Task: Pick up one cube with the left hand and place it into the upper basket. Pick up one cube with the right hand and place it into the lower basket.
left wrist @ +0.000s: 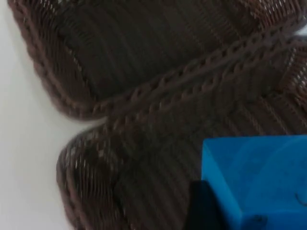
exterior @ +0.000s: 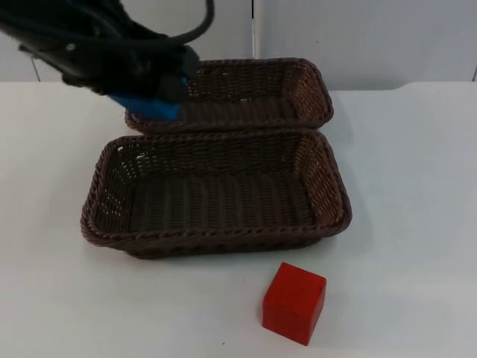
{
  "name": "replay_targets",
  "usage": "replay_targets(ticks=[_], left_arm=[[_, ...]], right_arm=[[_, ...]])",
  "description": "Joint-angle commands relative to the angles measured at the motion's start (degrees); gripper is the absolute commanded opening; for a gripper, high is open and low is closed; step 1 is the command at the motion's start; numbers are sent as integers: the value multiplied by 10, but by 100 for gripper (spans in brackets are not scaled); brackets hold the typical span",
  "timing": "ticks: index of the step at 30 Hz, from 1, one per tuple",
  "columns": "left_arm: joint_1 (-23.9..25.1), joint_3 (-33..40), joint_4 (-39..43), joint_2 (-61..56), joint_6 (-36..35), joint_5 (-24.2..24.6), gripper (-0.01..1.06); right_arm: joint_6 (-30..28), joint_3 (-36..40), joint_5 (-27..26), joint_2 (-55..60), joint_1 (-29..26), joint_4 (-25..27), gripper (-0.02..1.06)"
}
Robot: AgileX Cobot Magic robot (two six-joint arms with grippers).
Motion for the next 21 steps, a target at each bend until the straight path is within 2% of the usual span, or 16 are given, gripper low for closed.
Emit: replay_targets(ticks=[1,9,13,14,17,21], left_arm=[[-3,-40,-1,33,10,5,0],[8,-169,-8,138,32,49,0],[33,-259,-98,205,102,90,0],[33,-259,-98,205,102,90,0],[51,-320,-173,258,164,103,0],[60,-379,-185,311,169,106,0]], right_arm=[[-7,0,-2,-2,-2,-1,105],[-7,0,-2,-2,-2,-1,105],[-7,0,-2,-2,-2,-1,105],[-7,0,-2,-2,-2,-1,105],[-7,0,-2,-2,-2,-1,105],[-7,0,-2,-2,-2,-1,105]])
